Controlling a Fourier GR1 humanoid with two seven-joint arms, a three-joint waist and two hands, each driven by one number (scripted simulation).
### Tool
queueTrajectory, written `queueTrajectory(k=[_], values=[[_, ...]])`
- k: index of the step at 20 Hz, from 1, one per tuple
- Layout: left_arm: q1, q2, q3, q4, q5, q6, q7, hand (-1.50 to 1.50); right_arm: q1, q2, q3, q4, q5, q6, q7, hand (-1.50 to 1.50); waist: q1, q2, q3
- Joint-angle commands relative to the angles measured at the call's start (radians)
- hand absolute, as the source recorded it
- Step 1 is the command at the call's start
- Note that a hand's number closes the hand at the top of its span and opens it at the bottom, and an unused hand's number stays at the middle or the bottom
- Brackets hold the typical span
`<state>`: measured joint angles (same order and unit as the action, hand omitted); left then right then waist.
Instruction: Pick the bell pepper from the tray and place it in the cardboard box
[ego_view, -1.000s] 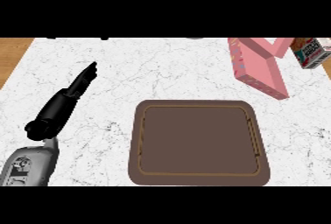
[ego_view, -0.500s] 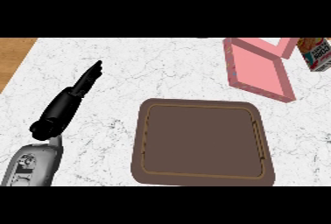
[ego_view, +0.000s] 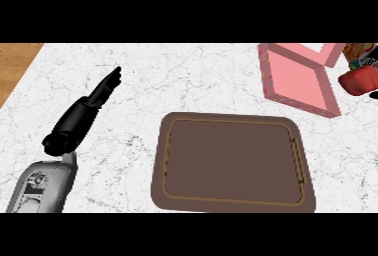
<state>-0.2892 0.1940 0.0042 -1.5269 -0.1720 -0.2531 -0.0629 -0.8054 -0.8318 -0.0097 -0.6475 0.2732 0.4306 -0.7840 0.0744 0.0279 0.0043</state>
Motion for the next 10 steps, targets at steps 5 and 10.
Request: queueTrajectory(k=[5, 10], values=[[0.002, 0.002, 0.009, 0.033, 0.001, -0.003, -0.012, 0.00, -0.046, 0.064, -0.040, 0.075, -0.136, 0.159, -0.262, -1.50, -0.011, -0.001, 0.002], [0.004, 0.002, 0.012, 0.022, 0.010, -0.007, -0.005, 0.00, -0.058, 0.192, -0.203, 0.152, -0.445, 0.316, -0.107, -1.50, -0.016, -0.006, 0.008]])
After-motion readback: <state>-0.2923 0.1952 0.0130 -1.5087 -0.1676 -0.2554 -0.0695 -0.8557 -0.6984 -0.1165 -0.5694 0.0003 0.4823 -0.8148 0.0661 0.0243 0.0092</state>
